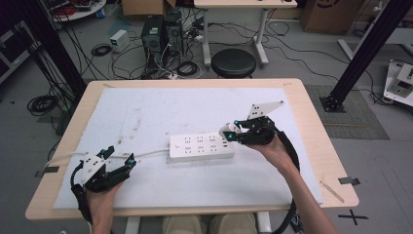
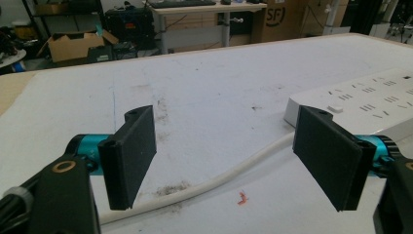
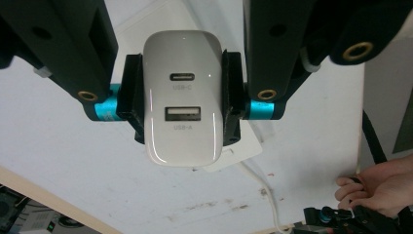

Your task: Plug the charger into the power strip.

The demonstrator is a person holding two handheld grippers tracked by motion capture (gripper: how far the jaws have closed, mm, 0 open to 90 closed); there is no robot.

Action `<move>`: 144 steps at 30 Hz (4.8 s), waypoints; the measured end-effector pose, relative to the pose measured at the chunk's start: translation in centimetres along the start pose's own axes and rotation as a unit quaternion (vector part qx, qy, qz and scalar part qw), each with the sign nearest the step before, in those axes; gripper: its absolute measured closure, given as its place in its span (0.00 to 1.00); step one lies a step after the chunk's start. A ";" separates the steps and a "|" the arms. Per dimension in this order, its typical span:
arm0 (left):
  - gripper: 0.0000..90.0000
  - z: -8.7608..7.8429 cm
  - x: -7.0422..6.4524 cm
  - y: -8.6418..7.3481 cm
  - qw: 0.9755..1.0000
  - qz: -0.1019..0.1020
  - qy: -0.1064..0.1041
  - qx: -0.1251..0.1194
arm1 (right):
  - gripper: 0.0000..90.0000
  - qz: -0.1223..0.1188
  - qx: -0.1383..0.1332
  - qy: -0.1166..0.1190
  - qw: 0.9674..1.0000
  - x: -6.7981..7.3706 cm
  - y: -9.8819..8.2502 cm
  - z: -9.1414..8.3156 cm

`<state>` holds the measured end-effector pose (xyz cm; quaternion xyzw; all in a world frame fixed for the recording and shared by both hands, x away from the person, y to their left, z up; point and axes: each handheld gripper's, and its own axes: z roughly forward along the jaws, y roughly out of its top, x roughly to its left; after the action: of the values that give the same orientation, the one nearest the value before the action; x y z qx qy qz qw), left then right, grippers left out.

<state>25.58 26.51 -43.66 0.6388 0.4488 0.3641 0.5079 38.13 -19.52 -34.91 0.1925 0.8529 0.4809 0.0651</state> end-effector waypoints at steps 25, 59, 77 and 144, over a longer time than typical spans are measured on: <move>0.26 0.0 -0.3 -0.3 1.000 0.007 -0.008 -0.024 | 0.70 -0.161 0.210 0.075 0.961 -1.5 5.8 7.2; 0.27 -0.2 -0.5 -0.4 0.999 0.013 -0.018 -0.023 | 0.70 -0.217 0.283 0.117 0.927 -3.9 4.9 10.6; 0.27 -0.2 -0.4 -0.5 0.999 0.008 -0.026 -0.025 | 0.70 -0.235 0.286 0.121 0.921 -3.9 4.2 11.3; 0.27 0.1 -0.8 -0.5 0.999 0.021 -0.032 -0.012 | 0.34 -0.153 0.237 0.123 0.952 -5.0 3.4 11.7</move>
<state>25.27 25.79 -44.22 0.6534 0.4141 0.3596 0.5218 47.11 -10.58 -38.64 0.0094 0.9629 0.2693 -0.0149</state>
